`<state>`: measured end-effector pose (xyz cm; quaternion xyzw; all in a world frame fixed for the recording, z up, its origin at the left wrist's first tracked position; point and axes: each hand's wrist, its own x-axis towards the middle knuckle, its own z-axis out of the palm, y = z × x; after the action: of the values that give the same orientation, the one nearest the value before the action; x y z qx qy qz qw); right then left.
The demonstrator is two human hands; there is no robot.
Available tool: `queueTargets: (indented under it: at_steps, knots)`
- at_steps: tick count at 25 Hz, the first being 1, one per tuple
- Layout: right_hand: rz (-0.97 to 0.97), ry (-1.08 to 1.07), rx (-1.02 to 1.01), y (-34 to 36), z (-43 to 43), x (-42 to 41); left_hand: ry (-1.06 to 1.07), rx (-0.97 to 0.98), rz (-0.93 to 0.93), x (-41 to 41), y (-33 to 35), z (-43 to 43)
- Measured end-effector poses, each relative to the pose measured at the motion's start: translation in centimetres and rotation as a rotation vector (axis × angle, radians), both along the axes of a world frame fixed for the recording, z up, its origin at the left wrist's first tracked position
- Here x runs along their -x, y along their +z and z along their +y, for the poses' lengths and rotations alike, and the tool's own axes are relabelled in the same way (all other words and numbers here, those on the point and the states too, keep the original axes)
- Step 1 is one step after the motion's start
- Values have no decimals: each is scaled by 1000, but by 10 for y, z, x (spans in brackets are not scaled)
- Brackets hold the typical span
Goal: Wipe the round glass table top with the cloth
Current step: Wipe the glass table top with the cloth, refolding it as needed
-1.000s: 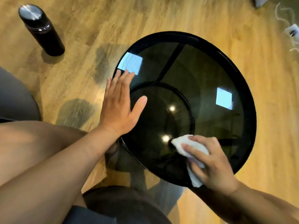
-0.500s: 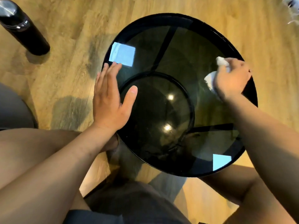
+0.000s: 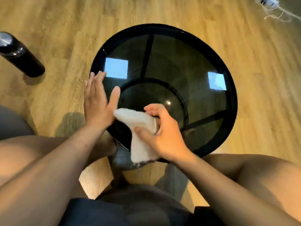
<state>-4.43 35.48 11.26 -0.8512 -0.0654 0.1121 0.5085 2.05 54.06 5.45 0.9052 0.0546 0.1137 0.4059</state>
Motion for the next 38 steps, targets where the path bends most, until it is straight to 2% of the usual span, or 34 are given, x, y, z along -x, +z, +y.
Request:
queueTargets:
  at_steps: [2,4,7,8,9,10,11,13,14,16,17,20,21,24,28,32,34,35,36,38]
  knots:
    - [225,-381,-319,10,-33,-29,10,3,17,2,1,-1]
    - [476,-613,-621,14,-62,-44,8,-71,4,1,1,1]
    - [643,-482,-754,19,-92,-41,-72,-317,-122,0,7,-11]
    - [667,-425,-760,17,-94,-38,-125,-282,-170,-1,15,-21]
    - [672,-393,-758,14,-96,-36,-190,-158,-155,1,25,-33]
    - [668,-389,-768,13,-95,-36,-254,20,-54,5,38,-46]
    - [674,-390,-817,13,-93,-36,-331,195,117,10,51,-58]
    - [710,-353,-964,17,-86,-37,-462,405,454,17,62,-74]
    - [735,-356,-1048,20,-84,-37,-479,492,560,18,63,-77]
    - [785,-381,-1119,30,-80,-38,-443,677,644,18,67,-73]
    - [775,-358,-1069,34,-80,-38,-430,731,647,17,70,-69]
    - [582,-286,-532,39,-78,-43,-454,713,625,16,74,-59]
    - [530,-289,-434,41,-79,-45,-448,701,613,17,76,-58]
    - [437,-295,-454,53,-79,-51,-422,623,508,16,80,-53]
    - [391,-171,-455,69,-70,-59,-617,558,501,18,88,-56]
    - [382,-27,-366,94,-84,-71,-547,513,446,9,97,-40]
    - [415,35,-246,107,-101,-85,-574,563,519,4,103,-22]
    - [403,39,-91,106,-110,-93,-559,550,546,1,103,-16]
    - [342,26,117,100,-119,-102,-510,435,543,-2,100,-12]
    - [147,-32,570,77,-125,-109,-365,-90,466,-4,87,-16]
